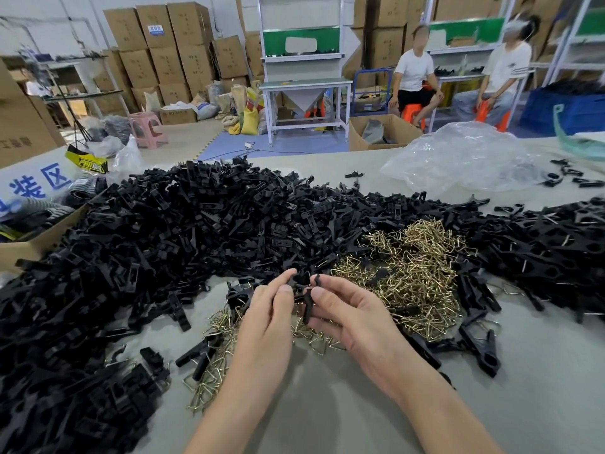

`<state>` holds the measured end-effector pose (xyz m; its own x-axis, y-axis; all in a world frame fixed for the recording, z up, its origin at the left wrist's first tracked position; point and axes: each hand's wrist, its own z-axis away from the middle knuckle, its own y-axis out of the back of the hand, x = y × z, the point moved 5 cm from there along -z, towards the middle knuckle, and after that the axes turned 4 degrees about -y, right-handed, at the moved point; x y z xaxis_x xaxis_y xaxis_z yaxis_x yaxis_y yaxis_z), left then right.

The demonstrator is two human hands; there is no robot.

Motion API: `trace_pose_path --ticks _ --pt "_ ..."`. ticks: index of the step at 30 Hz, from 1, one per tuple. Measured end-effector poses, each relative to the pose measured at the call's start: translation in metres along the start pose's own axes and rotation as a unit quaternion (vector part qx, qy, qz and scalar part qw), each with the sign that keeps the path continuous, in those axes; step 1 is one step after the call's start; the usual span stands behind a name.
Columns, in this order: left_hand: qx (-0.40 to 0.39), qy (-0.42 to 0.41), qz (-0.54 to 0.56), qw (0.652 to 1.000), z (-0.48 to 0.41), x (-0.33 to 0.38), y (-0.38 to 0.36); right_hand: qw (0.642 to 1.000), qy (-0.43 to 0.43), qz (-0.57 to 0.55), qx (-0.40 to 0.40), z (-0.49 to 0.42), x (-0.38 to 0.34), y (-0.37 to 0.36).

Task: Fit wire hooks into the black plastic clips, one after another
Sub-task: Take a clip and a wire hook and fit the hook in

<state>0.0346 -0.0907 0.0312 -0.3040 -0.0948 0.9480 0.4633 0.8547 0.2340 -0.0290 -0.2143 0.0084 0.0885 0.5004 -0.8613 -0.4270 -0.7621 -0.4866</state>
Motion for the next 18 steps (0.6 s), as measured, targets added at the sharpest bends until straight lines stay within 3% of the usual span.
trace_pose_path --ticks 9,18 --pt "0.018 -0.006 0.074 0.997 -0.0029 0.0016 -0.0015 1.0 0.019 0.005 -0.001 -0.0025 -0.0009 0.0035" --pt "0.009 -0.019 0.061 0.998 -0.0026 0.0 0.0004 0.999 0.035 0.007 -0.003 -0.0037 -0.0021 0.0041"
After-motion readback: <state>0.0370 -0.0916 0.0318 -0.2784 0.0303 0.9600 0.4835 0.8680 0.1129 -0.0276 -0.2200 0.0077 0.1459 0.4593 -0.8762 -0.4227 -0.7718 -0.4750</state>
